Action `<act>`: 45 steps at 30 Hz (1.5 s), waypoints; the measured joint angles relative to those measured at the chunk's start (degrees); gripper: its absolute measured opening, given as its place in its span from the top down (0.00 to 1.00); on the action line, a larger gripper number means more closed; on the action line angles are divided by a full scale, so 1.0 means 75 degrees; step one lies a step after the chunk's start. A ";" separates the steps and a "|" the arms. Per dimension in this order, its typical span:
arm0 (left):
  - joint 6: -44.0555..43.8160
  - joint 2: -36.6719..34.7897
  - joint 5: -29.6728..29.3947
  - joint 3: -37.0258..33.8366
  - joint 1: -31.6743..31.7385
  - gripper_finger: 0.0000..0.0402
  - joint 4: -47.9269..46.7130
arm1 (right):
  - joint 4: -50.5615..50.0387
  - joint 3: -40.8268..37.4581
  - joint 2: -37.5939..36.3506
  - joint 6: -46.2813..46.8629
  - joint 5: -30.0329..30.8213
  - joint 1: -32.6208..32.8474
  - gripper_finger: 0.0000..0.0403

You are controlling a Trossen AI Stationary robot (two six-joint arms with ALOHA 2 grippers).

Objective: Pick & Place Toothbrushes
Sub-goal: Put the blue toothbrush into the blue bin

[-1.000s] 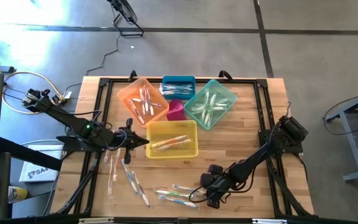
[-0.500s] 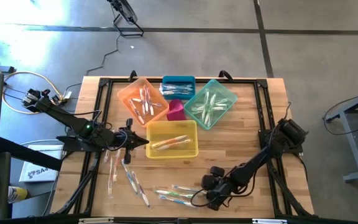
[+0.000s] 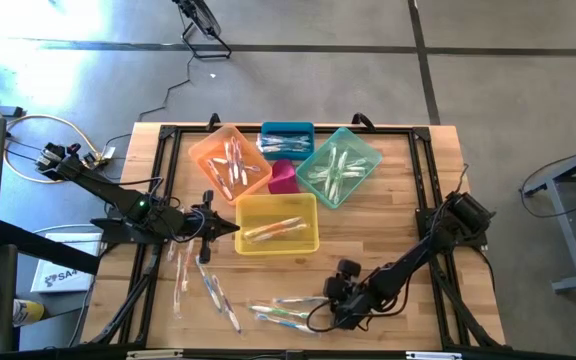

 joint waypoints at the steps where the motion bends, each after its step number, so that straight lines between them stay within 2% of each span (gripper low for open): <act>1: 0.0000 0.0000 0.0000 -0.0002 0.0000 1.00 0.0000 | -0.0055 -0.0001 0.0000 -0.0017 0.0056 -0.0010 0.53; 5: 0.0000 0.0000 0.0000 0.0000 0.0000 1.00 0.0000 | -0.0281 0.0002 0.0000 -0.0078 0.0125 -0.0080 0.53; 11: 0.0000 0.0000 0.0000 -0.0002 0.0000 1.00 0.0000 | -0.0298 0.0008 -0.0014 -0.0358 -0.0183 -0.0214 0.56; 26: 0.0000 0.0000 0.0000 -0.0002 0.0000 1.00 0.0000 | -0.0307 0.0011 -0.0029 -0.0563 -0.0547 -0.0259 0.96; 36: -0.0403 -0.0003 -0.0003 -0.0002 0.0000 1.00 0.0245 | -0.0300 -0.0027 -0.0451 -0.0814 -0.1157 -0.0231 0.98; 41: -0.0318 -0.0031 -0.0003 -0.0002 -0.0001 1.00 0.1066 | -0.0238 -0.0007 -0.1117 -0.1220 -0.1138 -0.0248 0.98; 45: 0.0273 -0.0088 -0.0012 -0.0002 0.0000 1.00 0.1919 | -0.0250 -0.0009 -0.1665 -0.1439 -0.1076 -0.0336 0.98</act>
